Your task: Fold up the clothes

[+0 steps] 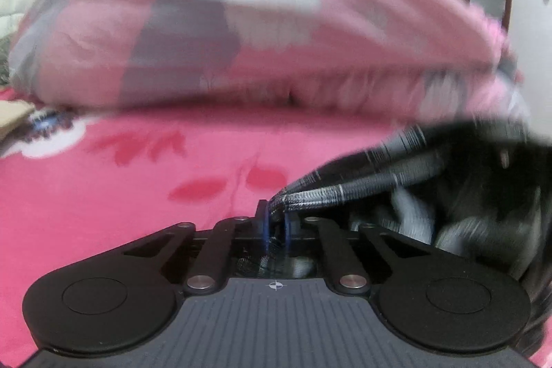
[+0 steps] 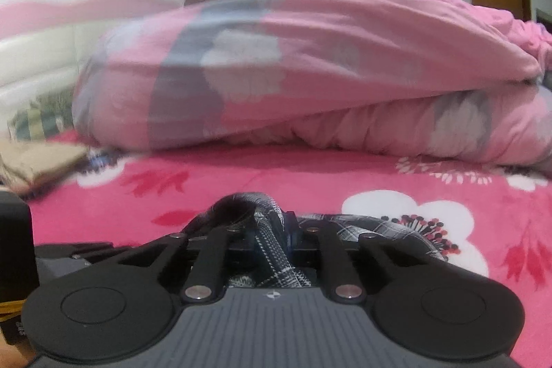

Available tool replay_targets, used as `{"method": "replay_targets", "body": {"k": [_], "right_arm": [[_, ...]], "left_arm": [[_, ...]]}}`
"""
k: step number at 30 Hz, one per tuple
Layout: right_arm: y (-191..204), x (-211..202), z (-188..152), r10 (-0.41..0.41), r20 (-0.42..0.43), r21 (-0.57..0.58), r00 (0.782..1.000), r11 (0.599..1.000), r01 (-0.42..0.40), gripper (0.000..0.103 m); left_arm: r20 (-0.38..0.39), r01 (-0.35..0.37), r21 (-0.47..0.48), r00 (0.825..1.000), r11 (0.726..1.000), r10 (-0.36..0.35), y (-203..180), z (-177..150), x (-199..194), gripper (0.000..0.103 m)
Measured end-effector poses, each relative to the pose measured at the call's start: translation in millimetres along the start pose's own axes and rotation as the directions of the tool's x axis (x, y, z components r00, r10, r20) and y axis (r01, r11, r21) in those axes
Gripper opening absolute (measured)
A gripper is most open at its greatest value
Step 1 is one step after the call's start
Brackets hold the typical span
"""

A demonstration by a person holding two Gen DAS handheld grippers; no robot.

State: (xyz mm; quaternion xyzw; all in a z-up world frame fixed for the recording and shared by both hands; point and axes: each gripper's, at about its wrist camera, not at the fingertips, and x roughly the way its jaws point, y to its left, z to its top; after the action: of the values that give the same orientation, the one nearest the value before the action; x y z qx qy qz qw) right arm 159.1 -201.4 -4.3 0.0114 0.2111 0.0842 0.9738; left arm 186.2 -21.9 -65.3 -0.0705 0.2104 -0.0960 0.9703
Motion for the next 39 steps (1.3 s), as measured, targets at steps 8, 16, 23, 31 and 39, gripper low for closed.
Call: {"method": "replay_targets", "body": {"k": [8,16,23,31,39], "right_arm": [[-20,-98,3,0.060,0.160,0.150,0.985,0.985,-0.085,0.007],[-47,-210,-34,0.034,0.229,0.270,0.973,0.958,-0.097,0.006],[-72,-298,-102,-0.072,0.178,0.430,0.981,0.903,-0.012,0.006],[-111,-316,-158,-0.275,-0.069,0.528,0.959,0.806,0.269,0.008],[-125,-340,-136,-0.360,-0.071,0.345,0.930,0.866,0.362,0.054]], "left_arm": [[0.251,0.181,0.002,0.952,0.983,-0.176,-28,39,-100,0.004],[0.261,0.439,0.139,0.848,0.888,-0.461,-88,29,-187,0.004],[-0.004,0.675,0.182,0.728,0.715,-0.686,-134,-24,-213,0.004],[-0.274,0.756,0.062,0.641,0.651,-0.717,-117,-64,-188,0.039],[-0.154,0.510,-0.035,0.847,0.860,-0.508,-46,-24,-144,0.055]]}}
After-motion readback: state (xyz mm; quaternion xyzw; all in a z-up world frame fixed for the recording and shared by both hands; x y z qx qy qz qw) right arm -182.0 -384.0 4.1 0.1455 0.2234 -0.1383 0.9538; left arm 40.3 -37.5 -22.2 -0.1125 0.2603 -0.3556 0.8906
